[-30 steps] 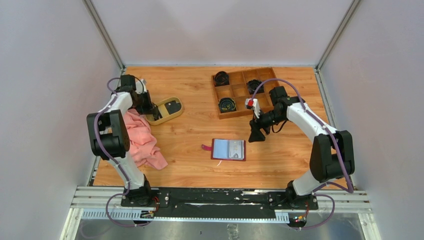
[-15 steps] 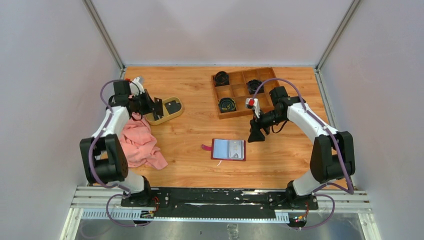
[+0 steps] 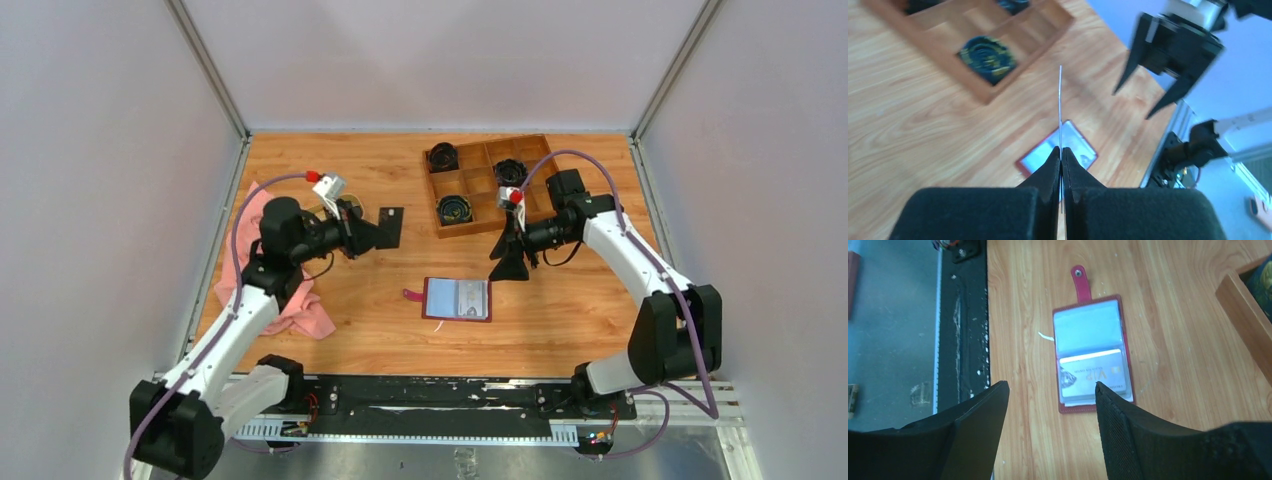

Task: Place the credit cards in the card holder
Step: Pick up the credit card from the storage box.

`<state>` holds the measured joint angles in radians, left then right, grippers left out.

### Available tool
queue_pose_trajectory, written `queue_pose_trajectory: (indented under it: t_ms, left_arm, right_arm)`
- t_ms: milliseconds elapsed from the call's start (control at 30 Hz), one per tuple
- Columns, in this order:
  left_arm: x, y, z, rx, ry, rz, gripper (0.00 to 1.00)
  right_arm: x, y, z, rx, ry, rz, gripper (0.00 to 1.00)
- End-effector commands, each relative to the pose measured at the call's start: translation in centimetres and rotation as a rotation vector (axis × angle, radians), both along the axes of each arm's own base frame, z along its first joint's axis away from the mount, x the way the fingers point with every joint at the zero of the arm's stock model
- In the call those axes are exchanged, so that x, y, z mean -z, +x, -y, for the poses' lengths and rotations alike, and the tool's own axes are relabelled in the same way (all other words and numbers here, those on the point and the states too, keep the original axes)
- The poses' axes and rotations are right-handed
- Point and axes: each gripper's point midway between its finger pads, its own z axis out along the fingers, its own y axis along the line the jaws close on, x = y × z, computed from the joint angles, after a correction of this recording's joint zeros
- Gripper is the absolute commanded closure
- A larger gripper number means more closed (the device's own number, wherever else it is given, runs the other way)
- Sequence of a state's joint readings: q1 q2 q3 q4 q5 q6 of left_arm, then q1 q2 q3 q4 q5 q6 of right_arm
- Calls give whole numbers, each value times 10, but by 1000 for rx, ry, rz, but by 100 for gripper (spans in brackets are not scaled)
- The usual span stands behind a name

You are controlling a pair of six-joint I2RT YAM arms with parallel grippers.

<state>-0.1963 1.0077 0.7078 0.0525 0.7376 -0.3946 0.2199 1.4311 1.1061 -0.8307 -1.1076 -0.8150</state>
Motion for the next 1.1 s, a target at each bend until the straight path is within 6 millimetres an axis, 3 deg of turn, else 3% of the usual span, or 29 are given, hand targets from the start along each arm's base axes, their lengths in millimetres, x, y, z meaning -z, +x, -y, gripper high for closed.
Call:
queue_pose_trajectory:
  t_ms: [0, 167, 267, 600, 833, 1067]
  left_arm:
    - [-22, -32, 37, 58, -95, 120, 100]
    - [-36, -62, 62, 97, -314, 164, 100]
    - [-33, -72, 76, 125, -363, 156, 100]
    - [-37, -84, 113, 260, -609, 117, 100]
    - [-16, -90, 140, 324, -597, 53, 100]
    - [-4, -96, 153, 351, -578, 17, 100]
  right_arm:
    - [-26, -17, -12, -37, 138, -48, 32]
    - [-47, -26, -19, -59, 230, -75, 32]
    - [-55, -29, -22, -63, 270, -92, 32]
    - [-71, -27, -32, -56, 331, -187, 35]
    - [-67, -14, -40, 7, 299, -236, 43]
    - [-71, -10, -45, 5, 314, -298, 51]
